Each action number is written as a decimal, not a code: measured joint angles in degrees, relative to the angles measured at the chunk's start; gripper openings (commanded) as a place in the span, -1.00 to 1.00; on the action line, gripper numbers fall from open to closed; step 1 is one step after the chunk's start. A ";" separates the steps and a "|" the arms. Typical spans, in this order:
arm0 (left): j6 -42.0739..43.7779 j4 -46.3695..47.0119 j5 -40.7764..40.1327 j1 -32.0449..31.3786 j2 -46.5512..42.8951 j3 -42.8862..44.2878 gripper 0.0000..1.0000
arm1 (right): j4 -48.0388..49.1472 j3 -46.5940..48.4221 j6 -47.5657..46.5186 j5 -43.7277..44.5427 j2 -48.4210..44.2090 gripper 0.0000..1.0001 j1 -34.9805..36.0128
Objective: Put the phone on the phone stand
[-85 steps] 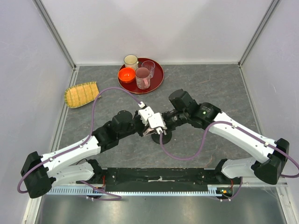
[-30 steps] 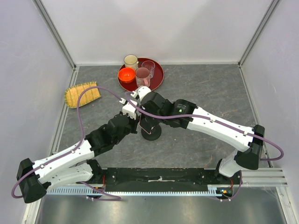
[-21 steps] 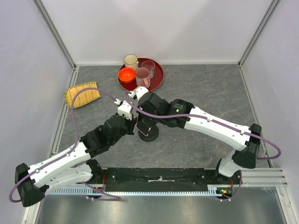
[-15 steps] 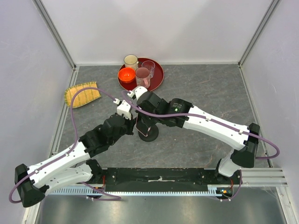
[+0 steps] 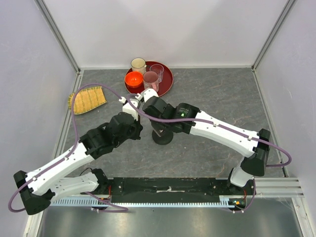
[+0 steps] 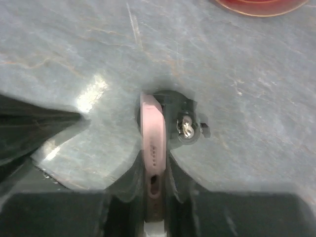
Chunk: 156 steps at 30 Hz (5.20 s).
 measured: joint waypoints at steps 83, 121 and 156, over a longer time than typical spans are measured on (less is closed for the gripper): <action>36.92 24.96 64.78 22.01 21.18 -0.55 -0.17 | 7.58 -19.12 -21.00 -35.45 -21.40 -0.02 -24.09; 32.72 36.24 67.78 17.53 22.67 -4.31 -0.17 | 9.46 -22.75 -22.34 -38.69 -21.40 0.02 -24.48; 36.72 30.64 63.04 16.70 22.43 -2.14 -0.01 | 25.05 -36.50 -22.36 -40.63 -31.04 -1.00 -25.18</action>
